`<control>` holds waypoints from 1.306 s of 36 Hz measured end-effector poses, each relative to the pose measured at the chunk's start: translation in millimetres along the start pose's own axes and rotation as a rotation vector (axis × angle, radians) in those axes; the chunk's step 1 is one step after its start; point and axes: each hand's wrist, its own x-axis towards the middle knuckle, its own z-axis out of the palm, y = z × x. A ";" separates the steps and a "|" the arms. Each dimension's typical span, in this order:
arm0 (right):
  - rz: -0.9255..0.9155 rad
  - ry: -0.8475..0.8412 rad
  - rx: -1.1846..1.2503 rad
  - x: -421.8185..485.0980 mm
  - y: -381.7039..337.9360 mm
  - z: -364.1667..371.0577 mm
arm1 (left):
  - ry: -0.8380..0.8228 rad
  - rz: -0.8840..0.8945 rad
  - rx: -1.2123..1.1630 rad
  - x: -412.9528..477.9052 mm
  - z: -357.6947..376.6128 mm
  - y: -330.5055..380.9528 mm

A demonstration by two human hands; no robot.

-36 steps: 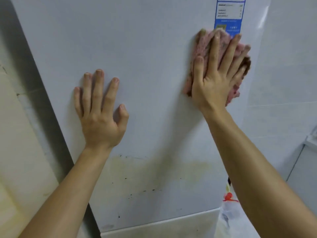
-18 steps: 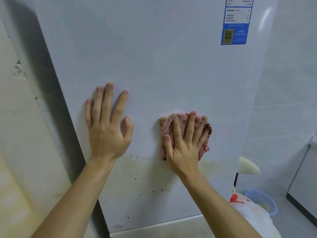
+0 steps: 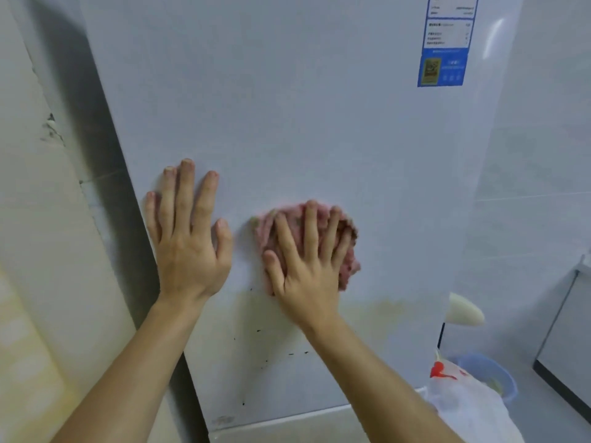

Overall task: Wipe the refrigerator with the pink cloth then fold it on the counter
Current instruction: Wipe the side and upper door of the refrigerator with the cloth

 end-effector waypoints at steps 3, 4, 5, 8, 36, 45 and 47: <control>-0.083 -0.077 -0.004 -41.3 11.6 7.8 | -0.004 0.000 -0.001 -5.1 1.3 0.5; -0.099 -0.093 0.002 -43.0 15.2 6.9 | -0.008 -0.002 -0.005 -5.8 1.6 0.7; -0.115 -0.103 0.006 -41.6 18.4 5.0 | -0.011 -0.005 -0.011 -6.0 1.5 1.1; -0.169 -0.109 -0.003 -30.0 32.5 -2.5 | -0.016 -0.006 -0.018 -5.4 0.6 1.2; 0.491 0.162 0.146 47.7 62.0 -24.2 | -0.032 -0.004 -0.017 -5.8 -3.0 -5.9; 0.111 0.195 -0.024 158.8 -30.7 -25.6 | -0.032 -0.034 -0.002 -5.5 -14.1 -26.3; 0.006 0.180 -0.011 138.8 -43.4 -18.0 | -0.029 -0.070 -0.016 -8.2 -16.1 -31.3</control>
